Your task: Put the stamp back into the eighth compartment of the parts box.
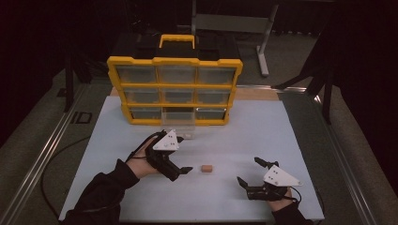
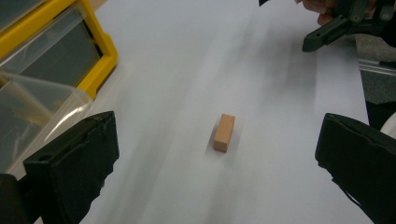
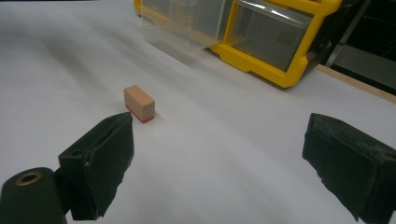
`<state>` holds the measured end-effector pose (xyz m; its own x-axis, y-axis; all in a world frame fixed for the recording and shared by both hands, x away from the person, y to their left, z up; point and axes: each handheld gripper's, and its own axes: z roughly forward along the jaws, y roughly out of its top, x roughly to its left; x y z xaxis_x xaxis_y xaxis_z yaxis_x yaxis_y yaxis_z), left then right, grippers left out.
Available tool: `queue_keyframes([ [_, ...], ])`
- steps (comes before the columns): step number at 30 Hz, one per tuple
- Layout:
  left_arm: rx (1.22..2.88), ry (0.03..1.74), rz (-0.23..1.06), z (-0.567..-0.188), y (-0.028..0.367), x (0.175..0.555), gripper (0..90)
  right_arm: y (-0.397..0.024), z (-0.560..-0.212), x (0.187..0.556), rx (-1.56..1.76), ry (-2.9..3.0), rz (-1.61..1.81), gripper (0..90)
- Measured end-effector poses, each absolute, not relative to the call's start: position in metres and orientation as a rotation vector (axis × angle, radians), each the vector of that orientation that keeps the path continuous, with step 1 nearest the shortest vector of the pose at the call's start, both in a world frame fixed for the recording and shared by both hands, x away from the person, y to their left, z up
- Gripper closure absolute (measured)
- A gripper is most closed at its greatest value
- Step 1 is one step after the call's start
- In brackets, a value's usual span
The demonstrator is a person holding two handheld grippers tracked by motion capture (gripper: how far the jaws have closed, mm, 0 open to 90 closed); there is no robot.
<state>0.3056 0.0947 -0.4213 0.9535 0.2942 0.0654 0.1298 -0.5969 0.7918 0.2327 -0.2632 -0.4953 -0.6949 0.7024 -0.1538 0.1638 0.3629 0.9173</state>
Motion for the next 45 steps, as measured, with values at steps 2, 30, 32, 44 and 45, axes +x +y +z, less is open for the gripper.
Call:
queue_keyframes([
  [2,2.220,0.289,0.225,-0.423,0.092,0.306,0.0,-0.263,-0.495,0.233,0.749,2.093,1.322,8.9],
  [30,2.280,0.225,0.131,-0.463,0.057,0.311,0.7,-0.263,-0.496,0.233,0.751,2.100,1.326,9.0],
  [32,2.285,0.232,0.126,-0.466,0.056,0.312,0.7,-0.263,-0.496,0.233,0.754,2.101,1.327,8.9],
  [44,2.324,0.219,0.137,-0.483,0.046,0.316,2.3,-0.262,-0.497,0.233,0.751,2.108,1.321,8.9],
  [45,2.329,0.219,0.137,-0.484,0.045,0.317,2.7,-0.262,-0.497,0.233,0.751,2.109,1.319,8.9],
])
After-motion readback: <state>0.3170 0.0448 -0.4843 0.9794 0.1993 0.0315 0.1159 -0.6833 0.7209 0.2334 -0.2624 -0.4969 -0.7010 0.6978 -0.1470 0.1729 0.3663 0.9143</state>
